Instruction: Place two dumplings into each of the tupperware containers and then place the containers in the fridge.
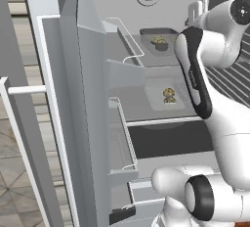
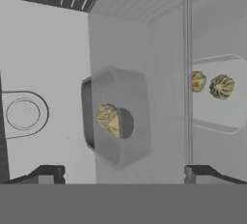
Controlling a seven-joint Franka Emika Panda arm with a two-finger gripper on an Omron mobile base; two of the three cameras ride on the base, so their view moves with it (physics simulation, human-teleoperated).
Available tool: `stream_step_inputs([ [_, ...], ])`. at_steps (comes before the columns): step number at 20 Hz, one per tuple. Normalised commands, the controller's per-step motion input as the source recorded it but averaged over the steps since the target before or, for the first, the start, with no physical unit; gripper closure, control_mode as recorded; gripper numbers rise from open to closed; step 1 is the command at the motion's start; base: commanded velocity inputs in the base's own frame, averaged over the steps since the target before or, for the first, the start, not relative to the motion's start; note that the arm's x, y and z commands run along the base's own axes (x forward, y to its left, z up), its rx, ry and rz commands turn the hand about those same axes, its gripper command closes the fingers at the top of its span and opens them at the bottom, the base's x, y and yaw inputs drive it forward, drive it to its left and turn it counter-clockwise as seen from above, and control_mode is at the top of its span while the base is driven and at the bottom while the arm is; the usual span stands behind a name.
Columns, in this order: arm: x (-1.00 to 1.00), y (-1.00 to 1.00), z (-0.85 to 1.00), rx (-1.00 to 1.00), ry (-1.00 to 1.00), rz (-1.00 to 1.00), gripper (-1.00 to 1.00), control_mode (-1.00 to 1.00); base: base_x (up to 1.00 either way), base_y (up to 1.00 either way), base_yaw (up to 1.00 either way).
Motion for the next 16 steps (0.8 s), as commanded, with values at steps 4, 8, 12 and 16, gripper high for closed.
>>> stream_step_inputs([
  [4, -1.0, 0.19, -0.03, -0.03, -0.06, 0.0, -1.0, -1.0, 0.0, 0.0, 0.0],
  [8, -1.0, 0.07, -0.09, -0.01, -0.05, 0.0, -1.0, -1.0, 0.0, 0.0, 0.0],
  [12, -1.0, 0.03, -0.35, 0.0, 0.0, 0.0, -1.0, -1.0, 0.0, 0.0, 0.0],
  [16, -1.0, 0.03, -0.35, 0.0, 0.03, 0.0, -1.0, -1.0, 0.0, 0.0, 0.0],
])
